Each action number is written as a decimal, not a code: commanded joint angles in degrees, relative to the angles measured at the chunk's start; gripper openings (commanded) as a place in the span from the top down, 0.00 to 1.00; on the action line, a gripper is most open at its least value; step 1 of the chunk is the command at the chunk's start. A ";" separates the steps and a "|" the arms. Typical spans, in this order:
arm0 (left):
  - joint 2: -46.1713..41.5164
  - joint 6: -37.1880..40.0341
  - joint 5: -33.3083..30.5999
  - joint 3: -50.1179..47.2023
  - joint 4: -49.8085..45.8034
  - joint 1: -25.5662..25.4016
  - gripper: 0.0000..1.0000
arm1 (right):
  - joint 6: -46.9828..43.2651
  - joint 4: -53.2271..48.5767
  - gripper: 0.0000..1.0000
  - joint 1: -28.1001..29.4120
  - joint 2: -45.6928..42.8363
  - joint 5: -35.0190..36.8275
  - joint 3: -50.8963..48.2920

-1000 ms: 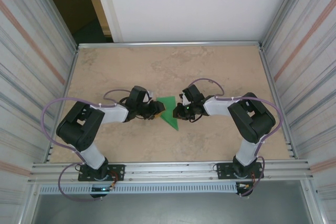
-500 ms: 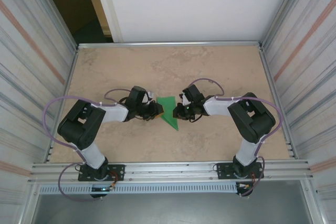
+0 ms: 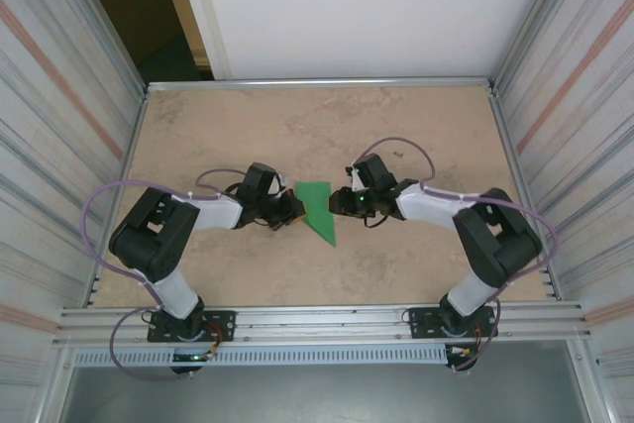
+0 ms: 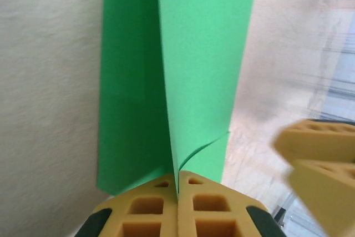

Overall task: Fold a paper plane with a square sheet of paper (pick it up from the middle)
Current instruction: Fourth fold the wing at the center of the table.

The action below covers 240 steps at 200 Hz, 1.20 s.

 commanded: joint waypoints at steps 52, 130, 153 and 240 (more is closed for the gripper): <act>-4.60 -6.60 -9.07 4.88 -9.12 -0.44 0.98 | -14.82 -0.55 0.56 7.00 -9.15 15.34 -3.71; -3.22 -10.16 -12.13 10.37 -14.87 -1.46 0.98 | -22.86 -0.55 0.64 13.75 2.21 19.83 4.08; -2.88 -10.45 -11.98 11.10 -15.40 -1.54 0.98 | -23.22 0.15 0.64 14.27 4.17 19.59 4.98; -2.33 -10.96 -11.66 11.80 -16.23 -1.59 0.97 | -24.16 0.23 0.64 14.95 9.91 22.96 7.80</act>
